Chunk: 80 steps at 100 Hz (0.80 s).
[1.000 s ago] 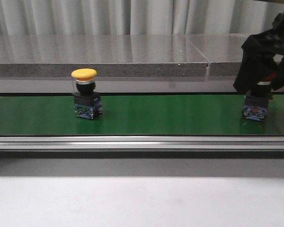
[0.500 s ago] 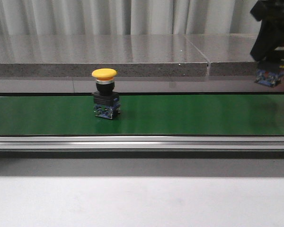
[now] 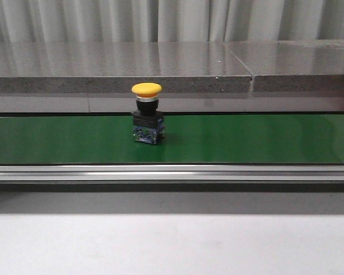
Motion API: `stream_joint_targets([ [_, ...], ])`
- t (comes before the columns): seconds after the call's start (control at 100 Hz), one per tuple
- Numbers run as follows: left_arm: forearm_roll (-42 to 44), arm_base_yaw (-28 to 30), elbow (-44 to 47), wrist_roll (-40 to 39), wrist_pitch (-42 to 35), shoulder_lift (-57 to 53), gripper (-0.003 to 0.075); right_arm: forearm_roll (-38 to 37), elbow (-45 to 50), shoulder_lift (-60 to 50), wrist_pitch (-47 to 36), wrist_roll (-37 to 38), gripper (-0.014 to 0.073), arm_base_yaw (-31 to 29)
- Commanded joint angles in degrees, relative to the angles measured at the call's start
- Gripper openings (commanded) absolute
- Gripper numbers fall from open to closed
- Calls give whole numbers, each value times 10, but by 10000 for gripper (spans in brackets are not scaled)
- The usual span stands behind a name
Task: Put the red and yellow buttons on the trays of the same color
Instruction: 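Carry the red button into the red tray and open the right gripper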
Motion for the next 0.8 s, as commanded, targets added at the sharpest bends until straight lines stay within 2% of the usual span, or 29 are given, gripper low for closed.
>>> stream_joint_targets([
  [0.0, 3, -4, -14, -2, -41, 5, -19, 8, -48, 12, -20, -1, 181, -16],
  [0.46, 3, -4, -14, -2, -41, 5, -19, 8, -152, 139, -25, -1, 181, -38],
  [0.79, 3, -4, -14, -2, -41, 5, -19, 7, -161, 182, -46, -1, 186, -38],
])
